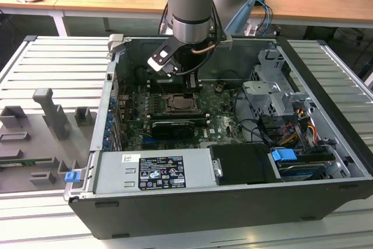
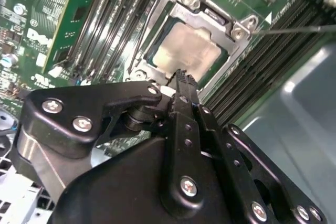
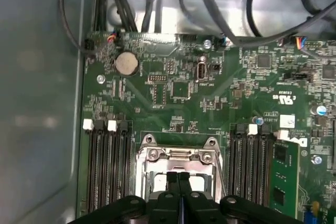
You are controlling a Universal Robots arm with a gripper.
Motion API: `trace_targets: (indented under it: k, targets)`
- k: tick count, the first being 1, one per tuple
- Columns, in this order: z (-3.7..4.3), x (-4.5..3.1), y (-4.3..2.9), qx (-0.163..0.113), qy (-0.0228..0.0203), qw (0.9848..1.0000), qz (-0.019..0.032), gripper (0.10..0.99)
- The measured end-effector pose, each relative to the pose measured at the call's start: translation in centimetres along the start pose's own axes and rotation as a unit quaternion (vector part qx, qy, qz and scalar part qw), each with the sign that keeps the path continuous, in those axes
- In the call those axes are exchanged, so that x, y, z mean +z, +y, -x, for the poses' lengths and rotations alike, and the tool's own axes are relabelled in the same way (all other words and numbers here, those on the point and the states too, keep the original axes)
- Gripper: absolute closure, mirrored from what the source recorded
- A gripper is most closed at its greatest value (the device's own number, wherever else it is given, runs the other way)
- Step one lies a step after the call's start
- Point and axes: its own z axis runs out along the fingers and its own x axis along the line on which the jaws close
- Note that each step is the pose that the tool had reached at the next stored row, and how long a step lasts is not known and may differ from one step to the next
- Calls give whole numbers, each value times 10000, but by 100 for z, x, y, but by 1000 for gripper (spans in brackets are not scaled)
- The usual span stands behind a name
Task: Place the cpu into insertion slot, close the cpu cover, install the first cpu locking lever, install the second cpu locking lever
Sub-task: 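Close the cpu cover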
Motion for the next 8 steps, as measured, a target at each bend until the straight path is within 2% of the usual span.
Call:
trace_targets:
  k: [8]
  targets:
    - [-10, 32, -234, -57, 2, 10000, -2, 980]
